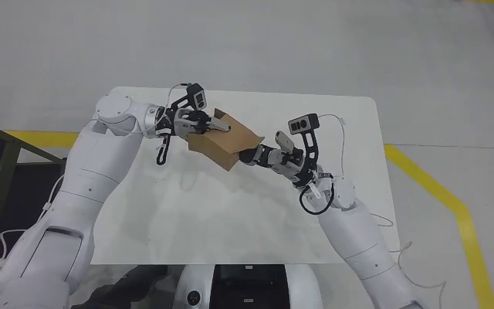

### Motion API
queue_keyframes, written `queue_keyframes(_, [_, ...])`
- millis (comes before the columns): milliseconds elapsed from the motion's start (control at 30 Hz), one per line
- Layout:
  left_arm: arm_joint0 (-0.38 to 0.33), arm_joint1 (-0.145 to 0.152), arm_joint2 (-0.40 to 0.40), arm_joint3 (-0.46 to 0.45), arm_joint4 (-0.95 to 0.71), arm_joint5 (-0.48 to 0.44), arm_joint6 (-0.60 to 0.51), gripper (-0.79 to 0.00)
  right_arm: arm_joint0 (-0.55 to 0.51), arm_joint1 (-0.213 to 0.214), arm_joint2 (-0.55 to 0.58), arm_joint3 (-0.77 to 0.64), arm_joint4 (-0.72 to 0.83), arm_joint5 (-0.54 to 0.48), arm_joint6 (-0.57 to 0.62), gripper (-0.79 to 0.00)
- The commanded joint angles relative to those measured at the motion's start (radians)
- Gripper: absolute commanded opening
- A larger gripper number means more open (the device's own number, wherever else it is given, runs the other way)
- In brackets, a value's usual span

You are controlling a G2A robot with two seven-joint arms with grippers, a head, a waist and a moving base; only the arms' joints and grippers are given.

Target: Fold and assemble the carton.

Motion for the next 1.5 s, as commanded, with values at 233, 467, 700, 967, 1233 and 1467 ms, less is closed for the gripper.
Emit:
queue_keyframes(233, [0.007,0.001,-0.007,-0.008,0.002,0.003,-0.001,-0.785,0.006,-0.004,-0.009,0.007,0.002,-0.006,0.004,0.0])
queue_keyframes(467, [0.009,0.004,-0.017,-0.002,0.043,-0.016,0.039,-0.785,-0.024,0.006,0.042,-0.032,0.013,-0.016,0.017,0.0])
queue_keyframes(700, [0.017,0.009,-0.019,-0.014,0.126,-0.044,0.09,-0.785,-0.051,0.018,0.115,-0.079,0.042,-0.019,0.024,0.0])
queue_keyframes(967, [0.032,0.015,-0.023,-0.042,0.18,-0.052,0.113,-0.785,-0.047,0.021,0.122,-0.103,0.022,0.0,0.016,0.0])
queue_keyframes(1233, [0.038,0.017,-0.04,-0.055,0.131,-0.034,0.079,-0.785,-0.018,0.017,0.099,-0.043,-0.021,0.03,-0.022,0.0])
queue_keyframes(1467, [0.034,0.014,-0.045,-0.045,0.08,-0.011,0.051,-0.785,-0.027,0.017,0.091,-0.035,-0.04,0.031,-0.027,0.0])
